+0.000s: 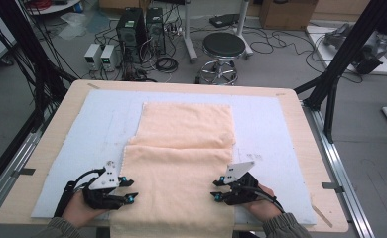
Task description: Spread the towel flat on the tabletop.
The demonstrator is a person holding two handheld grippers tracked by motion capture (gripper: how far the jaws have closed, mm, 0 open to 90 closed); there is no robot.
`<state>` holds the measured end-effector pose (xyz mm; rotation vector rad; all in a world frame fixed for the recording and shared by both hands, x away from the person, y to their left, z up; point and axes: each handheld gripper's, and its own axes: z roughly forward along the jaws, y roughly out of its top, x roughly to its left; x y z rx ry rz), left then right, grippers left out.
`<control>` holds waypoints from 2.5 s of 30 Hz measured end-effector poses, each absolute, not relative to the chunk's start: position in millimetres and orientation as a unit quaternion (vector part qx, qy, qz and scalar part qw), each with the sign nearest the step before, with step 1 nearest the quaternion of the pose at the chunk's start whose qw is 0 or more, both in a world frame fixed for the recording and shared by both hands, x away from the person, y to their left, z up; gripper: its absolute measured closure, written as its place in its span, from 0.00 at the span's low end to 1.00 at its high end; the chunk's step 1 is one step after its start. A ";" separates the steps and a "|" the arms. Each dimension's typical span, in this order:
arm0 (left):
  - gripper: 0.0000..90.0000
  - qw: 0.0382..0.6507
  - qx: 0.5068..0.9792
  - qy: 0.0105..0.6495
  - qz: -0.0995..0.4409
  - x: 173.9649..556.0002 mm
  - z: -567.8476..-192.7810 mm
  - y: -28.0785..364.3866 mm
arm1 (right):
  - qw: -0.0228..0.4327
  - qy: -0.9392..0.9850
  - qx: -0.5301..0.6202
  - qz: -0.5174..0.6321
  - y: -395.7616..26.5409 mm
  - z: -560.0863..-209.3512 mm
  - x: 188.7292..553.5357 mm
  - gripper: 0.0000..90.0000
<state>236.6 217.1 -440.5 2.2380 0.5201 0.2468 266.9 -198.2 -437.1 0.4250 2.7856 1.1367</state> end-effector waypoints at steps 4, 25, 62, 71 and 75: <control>0.89 0.401 0.890 0.200 0.087 234.2 -438.9 215.6 | 0.033 0.916 0.136 0.376 -198.0 -436.8 267.3 0.95; 0.65 0.422 0.885 0.175 0.092 207.5 -413.8 214.3 | 0.047 0.912 0.116 0.390 -203.6 -410.7 244.4 0.64; 0.93 0.408 0.902 0.138 0.038 204.6 -426.5 215.5 | 0.002 0.919 0.082 0.386 -211.7 -420.2 248.0 0.91; 0.68 0.380 0.907 0.164 0.082 220.8 -432.2 213.1 | 0.003 0.921 0.086 0.380 -212.7 -427.1 244.8 0.76; 0.69 0.385 0.904 0.170 0.080 218.7 -435.9 216.8 | 0.007 0.932 0.074 0.356 -211.0 -432.7 243.1 0.83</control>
